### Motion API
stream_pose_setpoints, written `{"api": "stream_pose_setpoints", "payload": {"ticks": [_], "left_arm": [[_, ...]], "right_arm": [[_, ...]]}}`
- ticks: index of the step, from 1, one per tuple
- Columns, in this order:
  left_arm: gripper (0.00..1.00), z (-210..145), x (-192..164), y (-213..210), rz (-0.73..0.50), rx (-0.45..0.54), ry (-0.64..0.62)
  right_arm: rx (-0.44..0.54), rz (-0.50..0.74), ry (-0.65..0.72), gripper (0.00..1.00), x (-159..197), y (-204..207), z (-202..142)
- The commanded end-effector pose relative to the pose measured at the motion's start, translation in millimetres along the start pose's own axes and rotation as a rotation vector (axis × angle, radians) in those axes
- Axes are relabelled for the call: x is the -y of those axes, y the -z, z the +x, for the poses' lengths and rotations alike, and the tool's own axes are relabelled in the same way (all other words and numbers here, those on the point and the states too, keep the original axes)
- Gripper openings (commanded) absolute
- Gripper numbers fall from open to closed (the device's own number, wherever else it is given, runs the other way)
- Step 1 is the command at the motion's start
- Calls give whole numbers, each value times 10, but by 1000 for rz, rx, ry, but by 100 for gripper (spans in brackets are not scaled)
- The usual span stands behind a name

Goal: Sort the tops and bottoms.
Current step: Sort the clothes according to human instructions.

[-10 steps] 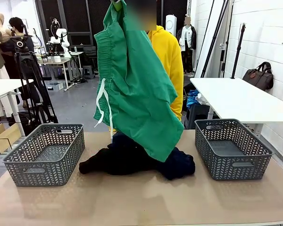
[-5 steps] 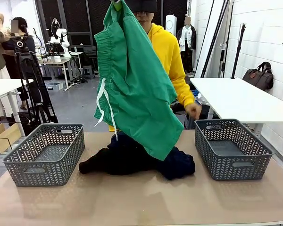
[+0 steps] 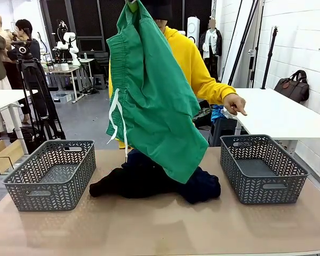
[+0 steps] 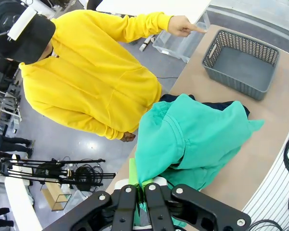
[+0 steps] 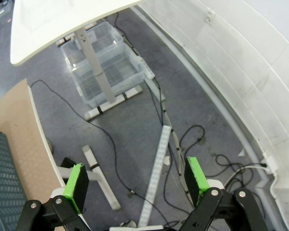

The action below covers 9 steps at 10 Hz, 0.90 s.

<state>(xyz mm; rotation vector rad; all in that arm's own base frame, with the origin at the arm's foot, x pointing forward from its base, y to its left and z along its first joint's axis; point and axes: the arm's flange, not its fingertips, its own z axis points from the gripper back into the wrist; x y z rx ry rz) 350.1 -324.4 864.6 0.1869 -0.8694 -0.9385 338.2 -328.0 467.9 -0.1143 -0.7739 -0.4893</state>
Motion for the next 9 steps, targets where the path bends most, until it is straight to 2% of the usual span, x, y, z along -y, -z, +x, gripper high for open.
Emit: {"api": "stream_pose_setpoints", "payload": {"ticks": [1, 9], "left_arm": [[0, 0, -5, -53, 7, 11, 2], [0, 0, -5, -53, 7, 11, 2]], "right_arm": [[-6, -3, -11, 100, -6, -16, -8], [-6, -3, -11, 100, -6, -16, -8]]}}
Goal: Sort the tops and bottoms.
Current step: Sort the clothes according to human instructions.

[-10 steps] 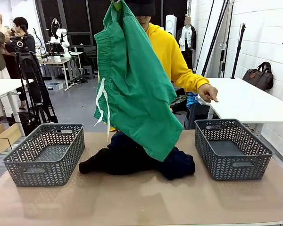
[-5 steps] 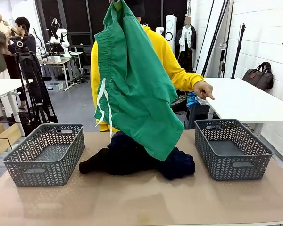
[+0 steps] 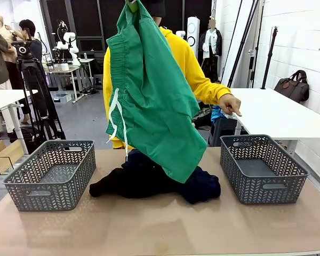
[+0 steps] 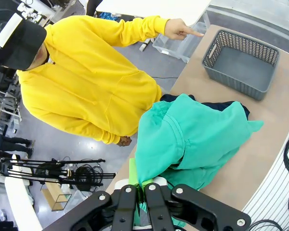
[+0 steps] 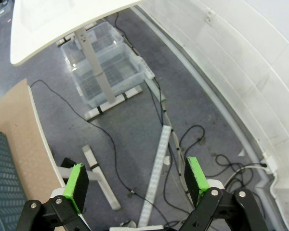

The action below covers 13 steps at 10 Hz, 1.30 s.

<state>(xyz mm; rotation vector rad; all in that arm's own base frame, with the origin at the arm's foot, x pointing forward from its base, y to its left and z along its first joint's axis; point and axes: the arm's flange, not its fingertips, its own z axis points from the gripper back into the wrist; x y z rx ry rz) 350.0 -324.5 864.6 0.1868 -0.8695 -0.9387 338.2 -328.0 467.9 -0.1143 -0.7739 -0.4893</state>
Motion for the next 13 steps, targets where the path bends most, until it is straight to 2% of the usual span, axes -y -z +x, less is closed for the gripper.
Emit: {"api": "stream_pose_setpoints", "payload": {"ticks": [1, 2, 6, 8, 10, 11, 13], "left_arm": [[0, 0, -6, -52, 7, 10, 2], [0, 0, 0, 0, 0, 0, 0], [0, 1581, 576, 591, -54, 163, 46], [0, 2281, 806, 921, -48, 246, -2], [0, 2701, 801, 1242, 53, 330, -80], [0, 2869, 735, 1385, 62, 342, -147], [0, 3025, 686, 1562, 115, 380, -240]], "right_arm": [[-6, -3, -11, 100, -6, -16, -8], [-6, -3, -11, 100, -6, -16, -8], [-6, -3, -11, 100, -6, -16, -8], [-6, -3, -11, 100, -6, -16, -8], [-6, -3, -11, 100, -6, -16, -8], [-6, -3, -11, 100, -6, -16, -8], [-6, -3, -11, 100, -6, -16, -8]]}}
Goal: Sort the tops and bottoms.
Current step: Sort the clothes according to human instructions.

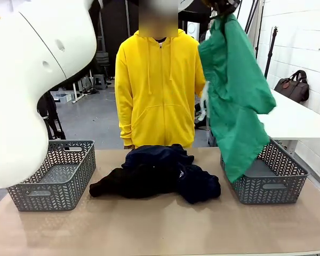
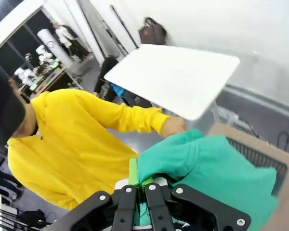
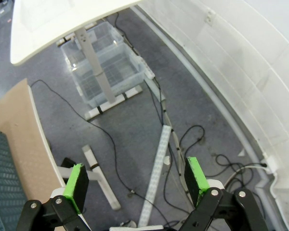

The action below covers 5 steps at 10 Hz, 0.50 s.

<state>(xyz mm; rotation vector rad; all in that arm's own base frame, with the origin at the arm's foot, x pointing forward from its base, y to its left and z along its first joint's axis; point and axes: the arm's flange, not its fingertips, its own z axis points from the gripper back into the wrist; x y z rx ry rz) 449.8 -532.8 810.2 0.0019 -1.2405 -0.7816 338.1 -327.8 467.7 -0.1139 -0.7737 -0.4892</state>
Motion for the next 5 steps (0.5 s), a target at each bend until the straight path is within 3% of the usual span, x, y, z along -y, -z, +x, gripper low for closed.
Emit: {"api": "stream_pose_setpoints", "payload": {"ticks": [1, 2, 5], "left_arm": [[0, 1263, 129, 681, 18, -15, -82], [0, 0, 0, 0, 0, 0, 0], [0, 0, 0, 0, 0, 0, 0]], "right_arm": [[-6, -4, -11, 100, -5, -15, -6], [-6, -4, -11, 100, -5, -15, -6], [-6, -4, -11, 100, -5, -15, -6]]}}
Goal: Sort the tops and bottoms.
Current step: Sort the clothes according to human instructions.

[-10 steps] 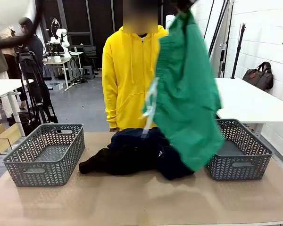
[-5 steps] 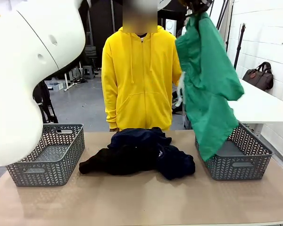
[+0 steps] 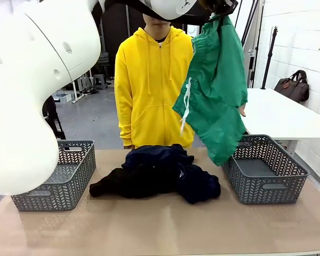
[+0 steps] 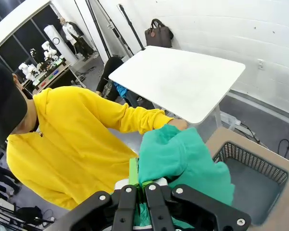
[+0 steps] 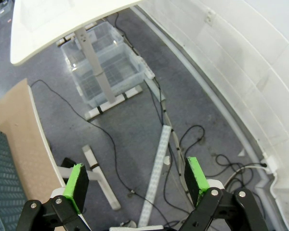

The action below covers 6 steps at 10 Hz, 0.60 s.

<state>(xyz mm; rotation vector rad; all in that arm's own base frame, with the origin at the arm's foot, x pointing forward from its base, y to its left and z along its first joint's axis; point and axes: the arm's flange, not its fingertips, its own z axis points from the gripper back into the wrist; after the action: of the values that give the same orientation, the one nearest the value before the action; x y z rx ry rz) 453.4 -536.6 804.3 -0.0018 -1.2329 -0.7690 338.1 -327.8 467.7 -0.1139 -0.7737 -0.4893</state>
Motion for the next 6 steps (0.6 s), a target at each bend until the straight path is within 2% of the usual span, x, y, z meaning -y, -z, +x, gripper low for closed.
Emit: {"api": "stream_pose_setpoints", "payload": {"ticks": [1, 2, 4, 6], "left_arm": [[0, 25, -33, -67, -2, 7, 13], [0, 0, 0, 0, 0, 0, 0], [0, 282, 4, -47, 86, 169, -209], [0, 649, 99, 87, 102, 246, -327]], "right_arm": [[-6, -4, -11, 100, -6, -15, -5], [-6, -4, -11, 100, -6, -15, -5], [-6, -4, -11, 100, -6, -15, -5], [-6, -4, -11, 100, -6, -15, -5]]}}
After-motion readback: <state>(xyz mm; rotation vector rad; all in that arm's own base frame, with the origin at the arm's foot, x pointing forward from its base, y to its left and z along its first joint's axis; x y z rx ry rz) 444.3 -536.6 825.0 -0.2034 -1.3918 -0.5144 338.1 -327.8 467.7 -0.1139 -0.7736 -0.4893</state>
